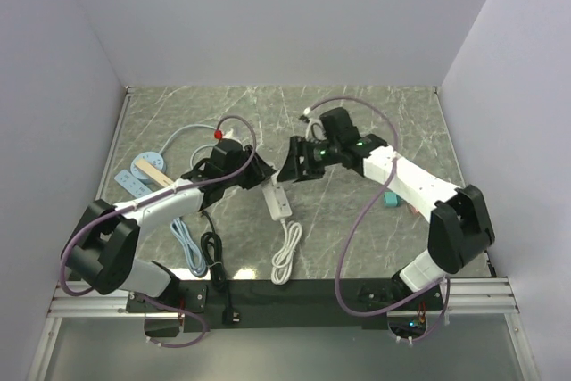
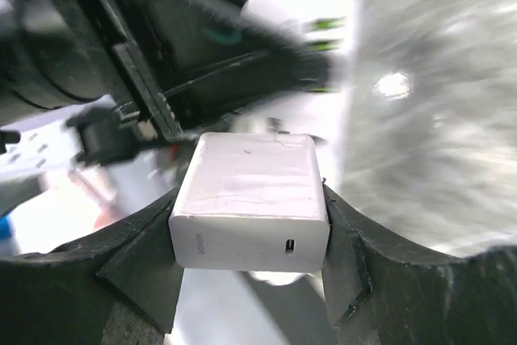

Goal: Pull the plug off the socket

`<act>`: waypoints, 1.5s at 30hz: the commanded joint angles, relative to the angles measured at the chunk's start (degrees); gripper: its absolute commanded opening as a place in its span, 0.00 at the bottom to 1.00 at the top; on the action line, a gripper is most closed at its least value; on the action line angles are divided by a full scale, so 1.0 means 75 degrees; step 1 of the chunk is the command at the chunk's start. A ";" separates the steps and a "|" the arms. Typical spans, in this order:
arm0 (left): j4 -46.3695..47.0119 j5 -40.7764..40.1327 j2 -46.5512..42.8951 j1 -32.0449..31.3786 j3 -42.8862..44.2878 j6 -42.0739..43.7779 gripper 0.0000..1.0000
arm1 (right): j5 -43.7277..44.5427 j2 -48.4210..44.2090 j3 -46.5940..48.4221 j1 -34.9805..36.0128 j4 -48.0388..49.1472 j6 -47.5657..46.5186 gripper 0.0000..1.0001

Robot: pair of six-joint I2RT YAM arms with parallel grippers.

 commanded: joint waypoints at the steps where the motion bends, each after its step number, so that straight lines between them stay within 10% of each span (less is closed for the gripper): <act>1: -0.1083 -0.0150 -0.0138 0.0121 -0.0345 0.0475 0.01 | 0.0598 -0.0764 0.0158 -0.0751 0.0129 -0.0561 0.00; 11: -0.1223 -0.0033 0.0132 0.0121 0.0123 0.0580 0.01 | 0.1301 -0.0646 -0.0275 0.0222 0.0773 0.0165 0.00; 19: -0.1504 -0.0045 -0.0079 0.0332 0.0428 0.0791 0.01 | 0.5408 -0.1269 -0.0358 -0.1898 -0.0783 -0.0011 0.00; 26: -0.2195 0.0107 -0.0523 0.1373 0.0978 0.1271 0.01 | 0.6574 -0.0132 0.0146 -0.3645 -0.1536 0.0867 0.00; 45: -0.3895 -0.0290 0.1513 0.5593 0.3146 0.2724 0.01 | 0.5603 0.2481 0.2162 -0.5135 -0.2051 0.0845 0.07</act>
